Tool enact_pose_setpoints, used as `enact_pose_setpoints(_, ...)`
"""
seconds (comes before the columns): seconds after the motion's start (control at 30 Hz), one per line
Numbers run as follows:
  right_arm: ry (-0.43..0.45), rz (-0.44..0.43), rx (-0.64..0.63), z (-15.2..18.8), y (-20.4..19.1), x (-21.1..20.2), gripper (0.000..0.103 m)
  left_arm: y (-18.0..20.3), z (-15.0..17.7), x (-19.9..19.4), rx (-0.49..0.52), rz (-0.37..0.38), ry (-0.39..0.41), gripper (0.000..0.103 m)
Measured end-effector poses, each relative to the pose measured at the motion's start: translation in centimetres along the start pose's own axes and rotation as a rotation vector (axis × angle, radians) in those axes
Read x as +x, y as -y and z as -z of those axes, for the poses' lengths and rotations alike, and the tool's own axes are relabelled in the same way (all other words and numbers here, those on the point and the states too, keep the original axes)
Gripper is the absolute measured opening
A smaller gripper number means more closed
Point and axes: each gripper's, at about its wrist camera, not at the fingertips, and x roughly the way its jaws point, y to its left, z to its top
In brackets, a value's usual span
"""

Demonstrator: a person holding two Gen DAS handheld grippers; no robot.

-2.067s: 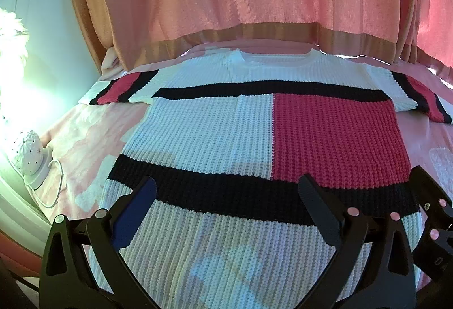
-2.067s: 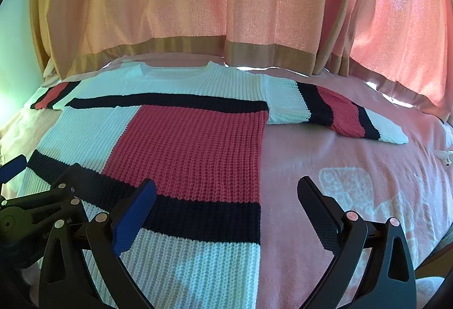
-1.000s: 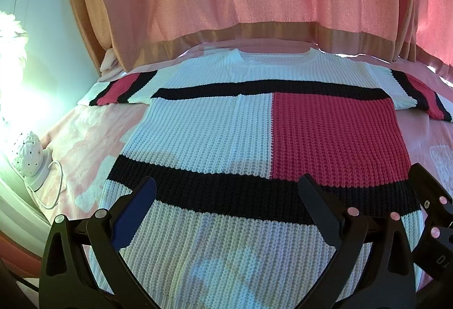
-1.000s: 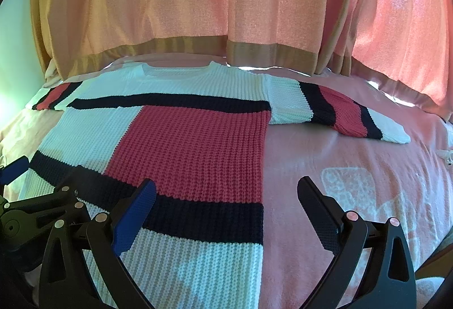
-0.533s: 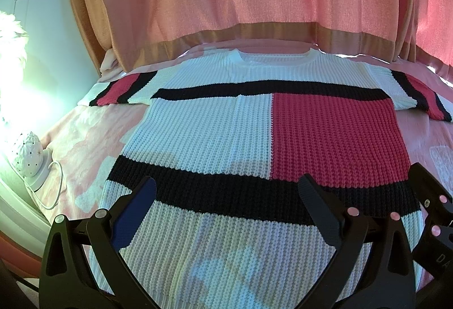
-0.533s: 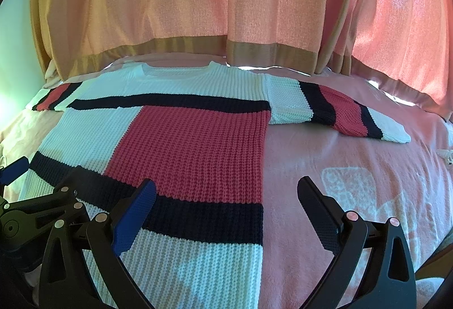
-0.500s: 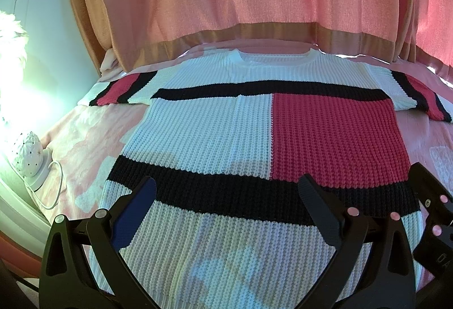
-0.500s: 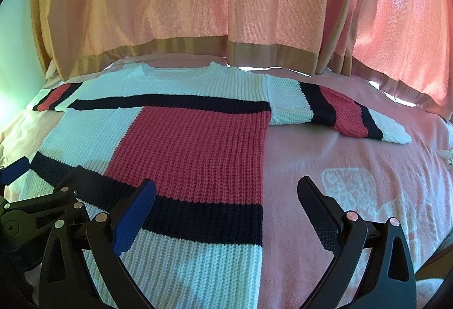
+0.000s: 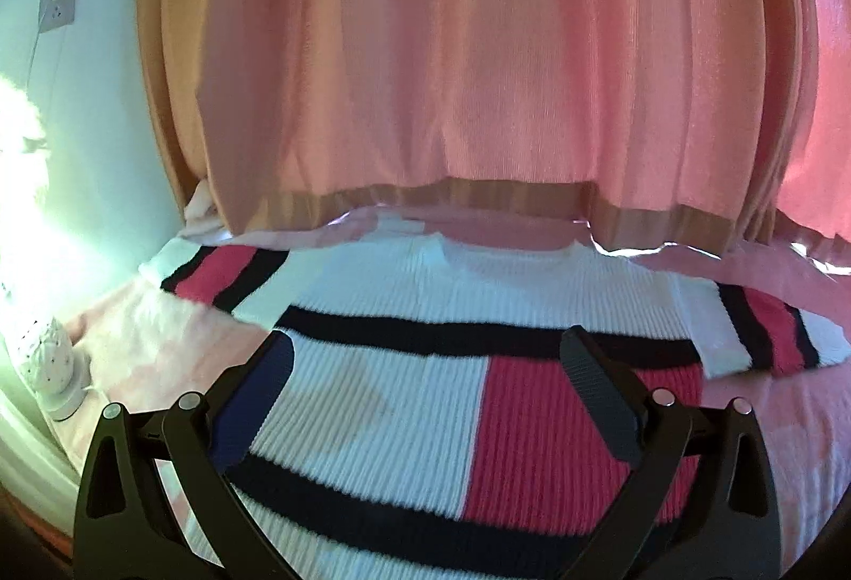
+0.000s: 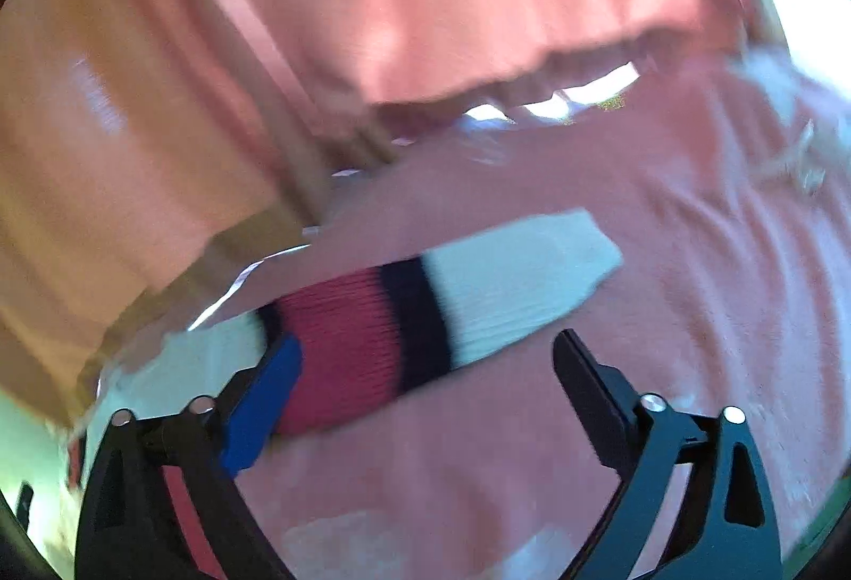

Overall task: Fold small clothes
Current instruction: 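Grasp the sleeve cuff with the right tool and lift it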

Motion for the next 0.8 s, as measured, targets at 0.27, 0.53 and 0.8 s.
enact_pose_setpoints(0.27,-0.090,-0.076,0.160,-0.8,6.8,9.0,0.071,2.2,1.9,4.5,0.023,-0.011,-0.133,0.098)
enact_pose_setpoints(0.53,-0.030,-0.218,0.248,-2.1,7.4,10.4,0.008,2.7,2.2,5.2,0.042,-0.001,-0.159,0.098)
enact_pose_setpoints(0.8,0.039,-0.549,-0.131,-4.8,-13.1,3.4,0.008,0.2,1.3,4.9,-0.027,0.010,-0.156,0.098)
